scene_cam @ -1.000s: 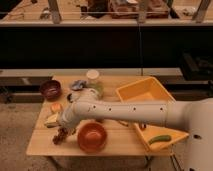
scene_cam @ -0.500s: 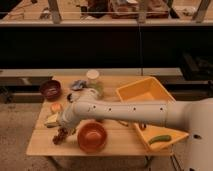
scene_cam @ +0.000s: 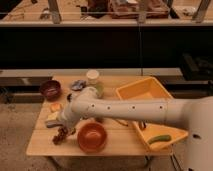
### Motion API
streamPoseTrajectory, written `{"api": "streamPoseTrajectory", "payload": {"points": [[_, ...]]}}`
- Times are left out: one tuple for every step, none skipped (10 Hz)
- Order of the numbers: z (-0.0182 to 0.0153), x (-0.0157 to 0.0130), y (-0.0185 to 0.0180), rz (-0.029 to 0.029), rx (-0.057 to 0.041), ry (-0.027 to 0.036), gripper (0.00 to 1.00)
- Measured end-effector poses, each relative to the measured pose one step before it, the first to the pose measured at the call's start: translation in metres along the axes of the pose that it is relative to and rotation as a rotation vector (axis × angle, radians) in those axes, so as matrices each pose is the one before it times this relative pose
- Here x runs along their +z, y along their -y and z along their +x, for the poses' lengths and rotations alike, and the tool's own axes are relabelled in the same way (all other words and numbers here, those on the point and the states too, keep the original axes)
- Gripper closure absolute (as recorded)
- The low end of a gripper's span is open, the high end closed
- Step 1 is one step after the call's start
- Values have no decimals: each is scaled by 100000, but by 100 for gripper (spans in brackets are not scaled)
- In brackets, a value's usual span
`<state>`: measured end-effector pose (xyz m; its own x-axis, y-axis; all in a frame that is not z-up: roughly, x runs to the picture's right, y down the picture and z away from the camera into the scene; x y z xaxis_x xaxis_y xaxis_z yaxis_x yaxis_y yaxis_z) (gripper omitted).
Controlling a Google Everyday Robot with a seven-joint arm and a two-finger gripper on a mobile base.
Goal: Place grapes in purple bowl
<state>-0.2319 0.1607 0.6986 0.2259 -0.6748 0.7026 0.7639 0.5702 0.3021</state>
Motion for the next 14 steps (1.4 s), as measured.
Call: {"api": "streamPoseTrajectory", "payload": {"points": [[391, -380, 285, -707, 11151, -4285, 28], [502, -395, 172, -6, 9723, -4294, 28], [406, -320, 170, 417, 6476, -2980, 28], [92, -233, 375, 670, 7455, -2676, 28], [85, -177, 217, 595, 4313, -1631, 28], [178, -269, 273, 832, 4686, -1736, 28], [298, 46, -21, -1449, 1138, -306, 28], [269, 415, -132, -3323, -1536, 1965, 28], [692, 204, -171, -2507, 1700, 1346, 28], [636, 228, -241, -2830, 4129, 1068, 28], [1047, 564, -578, -4631, 10773, 1279, 28], [689, 638, -432, -3566, 10668, 388, 28], [617, 477, -335, -2359, 6306, -159, 28], [798, 948, -618, -2742, 4329, -49, 28]]}}
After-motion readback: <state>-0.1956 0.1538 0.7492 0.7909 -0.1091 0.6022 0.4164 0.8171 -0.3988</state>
